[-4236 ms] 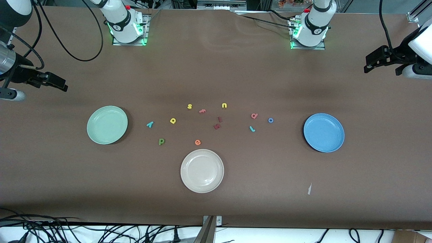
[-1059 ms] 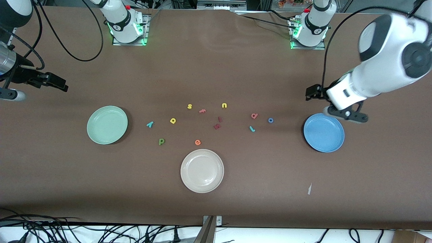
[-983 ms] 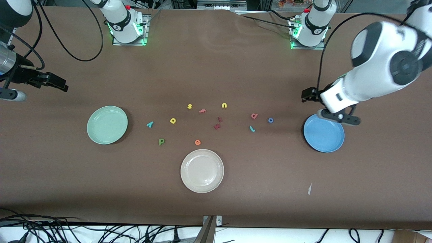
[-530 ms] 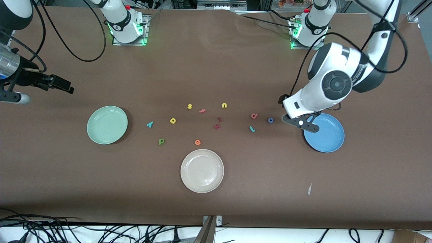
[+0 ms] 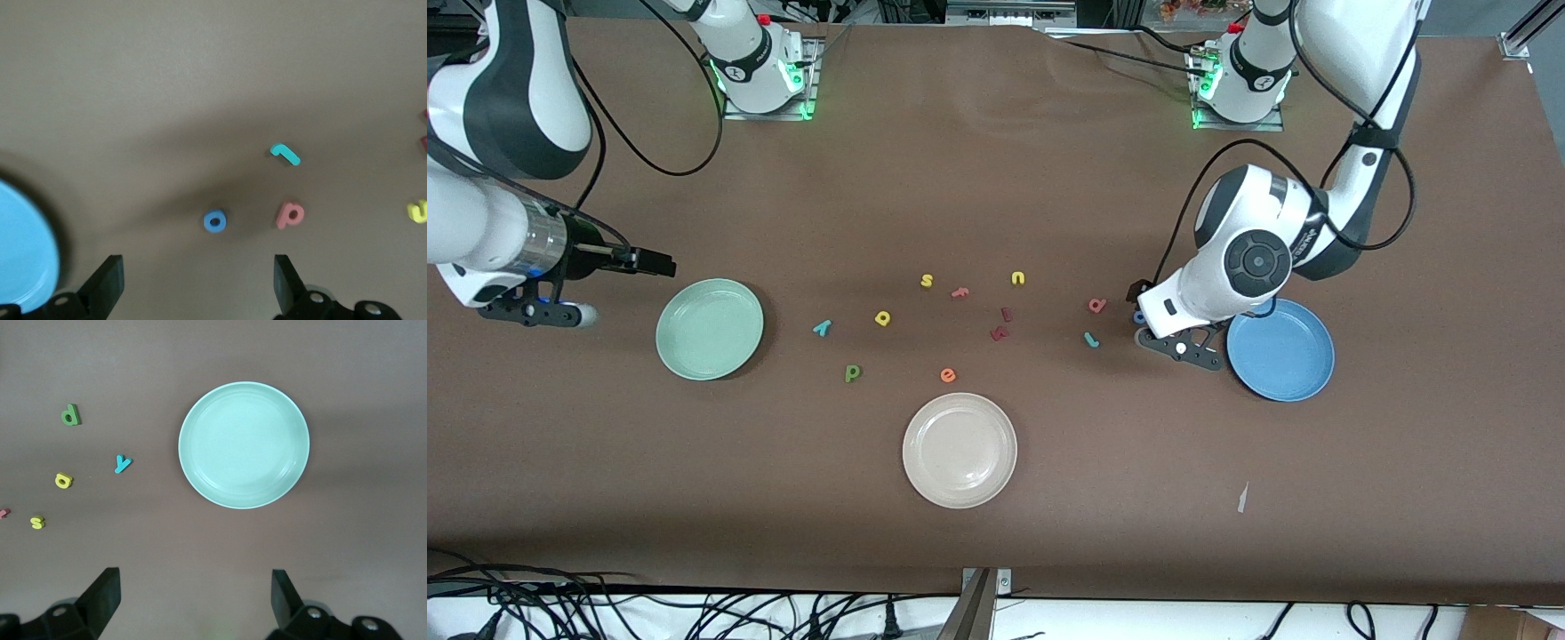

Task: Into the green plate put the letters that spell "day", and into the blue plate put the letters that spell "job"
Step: 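Grasp the blue o with the left gripper while the right gripper approaches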

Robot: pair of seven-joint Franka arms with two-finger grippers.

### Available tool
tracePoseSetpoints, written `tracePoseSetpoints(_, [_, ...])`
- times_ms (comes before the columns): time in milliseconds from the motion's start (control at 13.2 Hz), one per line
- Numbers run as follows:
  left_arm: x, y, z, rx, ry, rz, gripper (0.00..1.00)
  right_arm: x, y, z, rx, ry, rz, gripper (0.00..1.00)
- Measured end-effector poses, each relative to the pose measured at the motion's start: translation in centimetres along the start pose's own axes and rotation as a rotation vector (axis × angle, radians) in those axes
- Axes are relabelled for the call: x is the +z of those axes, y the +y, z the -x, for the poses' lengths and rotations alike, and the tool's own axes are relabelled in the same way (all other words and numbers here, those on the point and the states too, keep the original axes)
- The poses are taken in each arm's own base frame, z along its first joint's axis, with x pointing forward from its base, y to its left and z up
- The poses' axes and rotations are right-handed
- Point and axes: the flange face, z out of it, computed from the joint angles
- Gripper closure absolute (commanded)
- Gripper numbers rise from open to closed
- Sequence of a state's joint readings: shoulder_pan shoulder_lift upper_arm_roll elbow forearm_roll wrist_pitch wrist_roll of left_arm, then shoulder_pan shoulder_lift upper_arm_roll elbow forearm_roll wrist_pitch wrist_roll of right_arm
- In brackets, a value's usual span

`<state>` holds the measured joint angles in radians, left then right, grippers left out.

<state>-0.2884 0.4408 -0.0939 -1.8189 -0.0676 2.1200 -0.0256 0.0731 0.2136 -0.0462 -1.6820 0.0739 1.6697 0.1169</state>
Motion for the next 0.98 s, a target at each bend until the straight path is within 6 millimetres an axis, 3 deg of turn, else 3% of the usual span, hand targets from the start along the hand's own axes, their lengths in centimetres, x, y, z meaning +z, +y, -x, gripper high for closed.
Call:
tracePoseSetpoints(227, [3.8,-0.5,1.1,-0.014,0.057,0.000,0.01,1.6,-3.0,-0.9,0.068,0.018,0.008,0.00])
tracePoseSetpoints(530, [6.7,-0.9,2.2,-0.021,0.094,-0.002,0.01,5.9,-10.5,-1.7,0.274,0.040,0.027,0.00])
tracePoseSetpoints(681, [8.5,-0.7,2.4,-0.017,0.114,-0.003,0.01,7.7,-13.0,-2.0,0.375,0.060,0.025,0.00])
tracePoseSetpoints(983, [11.2,0.0,2.9,-0.006,0.105,-0.004,0.01,11.7,-13.6,-3.0,0.505,0.093,0.009,0.00])
